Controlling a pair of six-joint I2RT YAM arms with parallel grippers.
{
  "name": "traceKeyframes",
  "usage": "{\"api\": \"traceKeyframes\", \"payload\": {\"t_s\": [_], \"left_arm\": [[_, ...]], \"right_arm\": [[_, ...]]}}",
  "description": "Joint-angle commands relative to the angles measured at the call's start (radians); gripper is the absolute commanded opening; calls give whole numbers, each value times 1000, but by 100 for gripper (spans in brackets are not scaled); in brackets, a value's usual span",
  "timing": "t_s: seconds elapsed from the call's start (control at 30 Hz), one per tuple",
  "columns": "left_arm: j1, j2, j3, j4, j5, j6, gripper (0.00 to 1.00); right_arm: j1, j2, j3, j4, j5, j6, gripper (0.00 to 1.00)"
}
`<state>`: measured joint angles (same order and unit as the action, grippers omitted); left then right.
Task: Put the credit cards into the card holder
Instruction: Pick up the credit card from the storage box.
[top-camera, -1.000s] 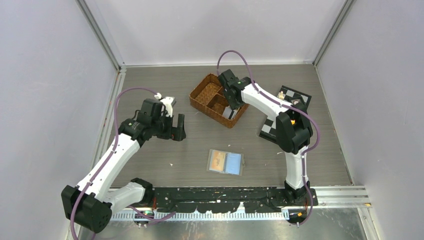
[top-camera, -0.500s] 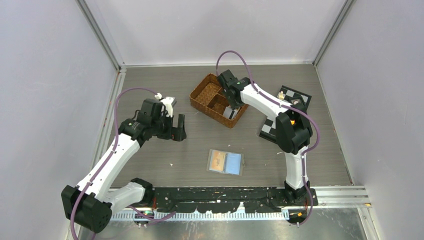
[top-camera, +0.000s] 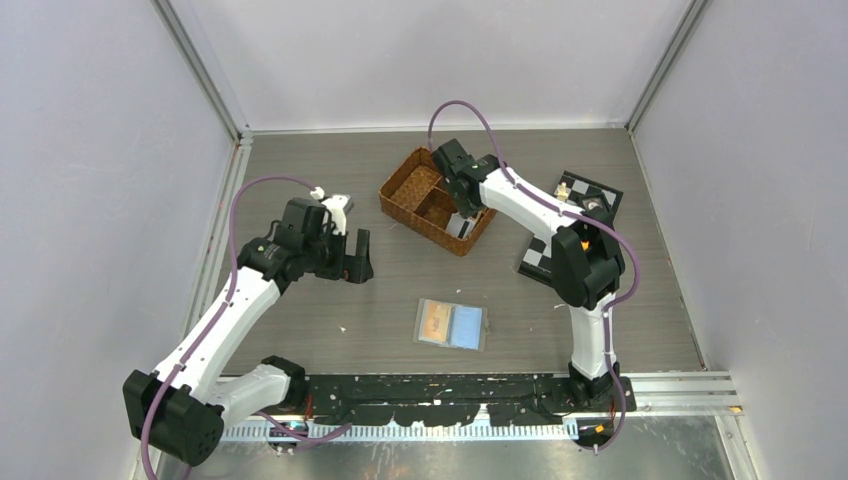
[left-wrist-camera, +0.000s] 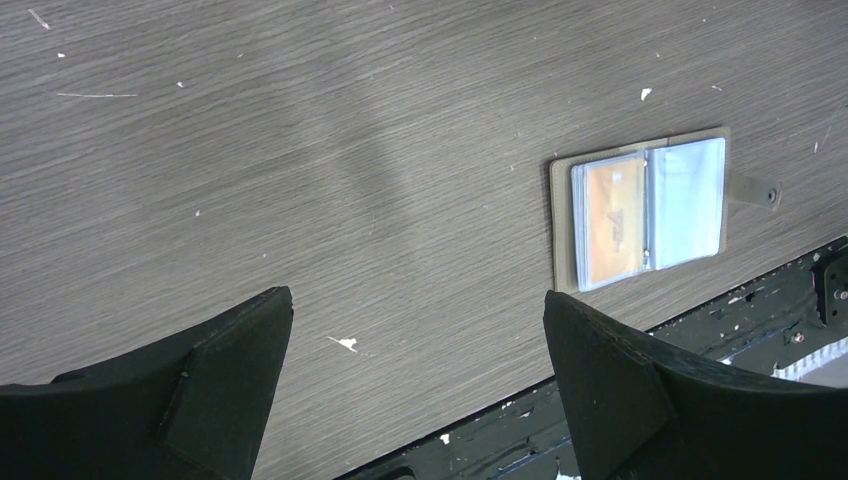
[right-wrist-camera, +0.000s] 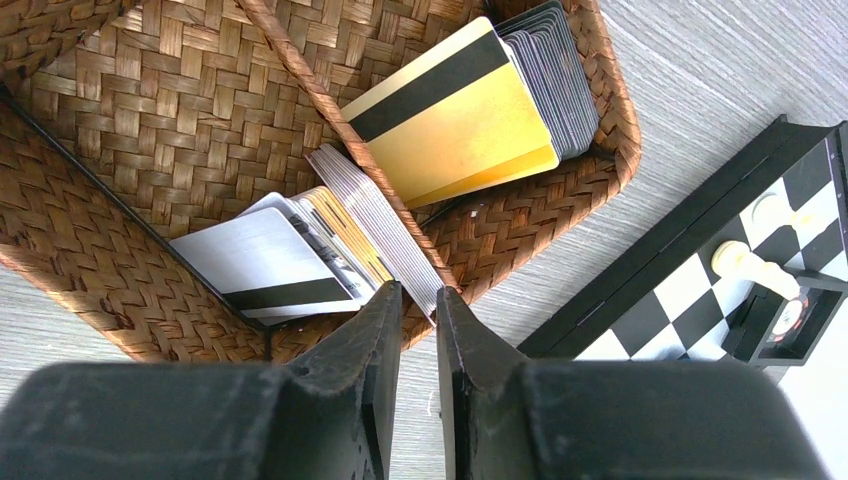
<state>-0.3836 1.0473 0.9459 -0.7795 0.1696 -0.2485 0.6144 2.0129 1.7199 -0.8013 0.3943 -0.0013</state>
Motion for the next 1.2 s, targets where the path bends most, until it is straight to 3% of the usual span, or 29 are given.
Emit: {"api": "traceKeyframes", "payload": {"t_s": [0.0,0.17,0.4,0.8,1.17], "left_arm": [[8,-3,-2,7,23,21,99],[8,-3,-4,7,25,20,99],[8,-3,-4,7,30,20,99],[8,-10,-9,15,68,23,99],[8,-54,-32,51,149,50,97]], "right_arm": [[6,-60,46,33,29,-22,22],[11,-68,47,31,41,-23,17],[19,-80,59,24,31,-30,1],[67,-157,81,-53,11,-71,0],[88,-385,-21,18,-214,12,1]]}}
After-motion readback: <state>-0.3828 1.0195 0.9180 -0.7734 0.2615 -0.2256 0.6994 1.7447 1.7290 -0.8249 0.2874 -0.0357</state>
